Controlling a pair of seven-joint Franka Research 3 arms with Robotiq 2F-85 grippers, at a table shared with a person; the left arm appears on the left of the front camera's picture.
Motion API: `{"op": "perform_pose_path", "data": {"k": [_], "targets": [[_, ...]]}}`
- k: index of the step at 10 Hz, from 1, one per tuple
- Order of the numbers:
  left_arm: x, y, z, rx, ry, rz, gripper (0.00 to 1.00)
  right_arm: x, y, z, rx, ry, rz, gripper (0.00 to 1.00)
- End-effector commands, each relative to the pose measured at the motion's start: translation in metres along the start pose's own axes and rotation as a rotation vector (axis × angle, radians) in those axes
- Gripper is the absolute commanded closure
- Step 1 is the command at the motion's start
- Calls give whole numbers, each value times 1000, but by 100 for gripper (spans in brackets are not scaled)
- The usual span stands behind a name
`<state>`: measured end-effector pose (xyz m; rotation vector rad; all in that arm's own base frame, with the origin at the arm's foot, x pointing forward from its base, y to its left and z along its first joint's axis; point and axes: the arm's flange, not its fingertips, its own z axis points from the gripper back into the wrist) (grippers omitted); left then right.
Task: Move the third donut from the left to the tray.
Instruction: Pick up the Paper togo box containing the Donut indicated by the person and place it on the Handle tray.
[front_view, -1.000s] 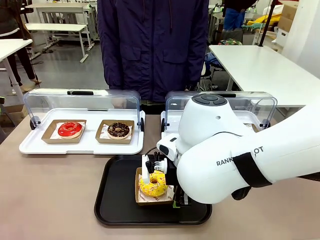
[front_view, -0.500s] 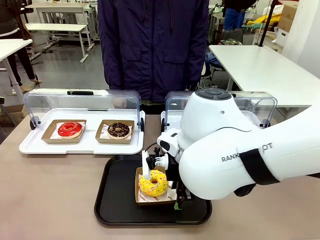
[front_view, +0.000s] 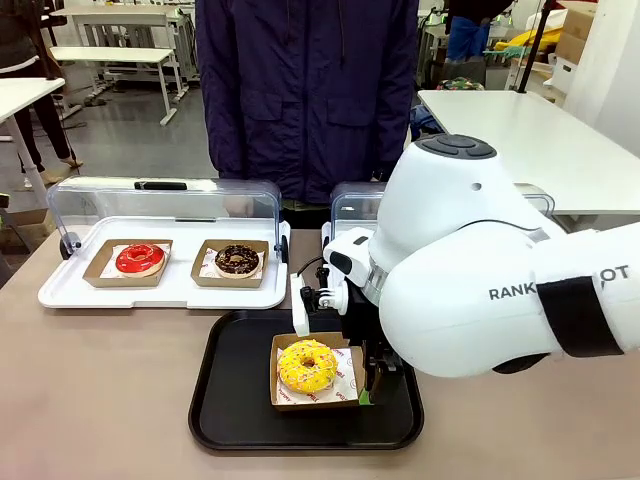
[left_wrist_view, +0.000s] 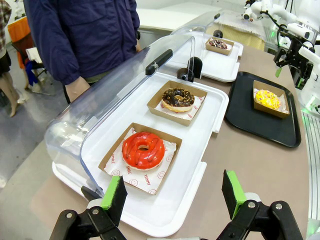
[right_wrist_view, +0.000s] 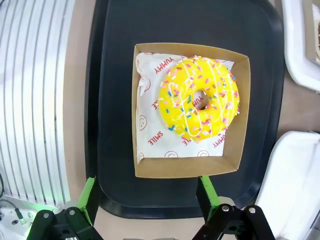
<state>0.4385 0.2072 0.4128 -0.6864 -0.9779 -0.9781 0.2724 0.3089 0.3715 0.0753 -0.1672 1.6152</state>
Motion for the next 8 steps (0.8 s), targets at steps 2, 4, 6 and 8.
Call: {"op": "perform_pose_path", "data": {"k": [2,4,6,8], "targets": [[3,-1,1,-6,10,5,0,2,0,-5,1,1,4,0],[3,-1,1,-6,10,5,0,2,0,-5,1,1,4,0],[3,-1,1,-6,10,5,0,2,0,-5,1,1,4,0],[3,-1,1,-6,10,5,0,2,0,-5,1,1,4,0]]}}
